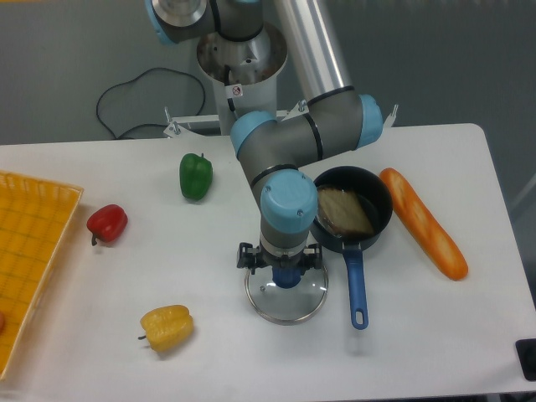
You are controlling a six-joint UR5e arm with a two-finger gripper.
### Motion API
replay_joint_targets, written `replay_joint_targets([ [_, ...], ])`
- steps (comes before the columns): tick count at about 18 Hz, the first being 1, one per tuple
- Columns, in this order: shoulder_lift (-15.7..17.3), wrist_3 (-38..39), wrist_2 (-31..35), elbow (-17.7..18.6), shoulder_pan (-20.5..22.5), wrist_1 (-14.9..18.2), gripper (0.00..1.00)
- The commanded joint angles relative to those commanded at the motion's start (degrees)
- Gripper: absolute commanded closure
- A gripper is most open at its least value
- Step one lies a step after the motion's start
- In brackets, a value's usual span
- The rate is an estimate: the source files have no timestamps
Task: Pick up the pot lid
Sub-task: 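Close the gripper on the blue knob of the glass lid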
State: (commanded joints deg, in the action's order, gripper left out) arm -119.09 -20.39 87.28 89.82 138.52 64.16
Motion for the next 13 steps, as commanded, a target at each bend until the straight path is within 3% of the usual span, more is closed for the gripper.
replay_joint_targets([
  [13,-0.7,-0.35,0.0,0.53,1.23,-2.2,0.0],
])
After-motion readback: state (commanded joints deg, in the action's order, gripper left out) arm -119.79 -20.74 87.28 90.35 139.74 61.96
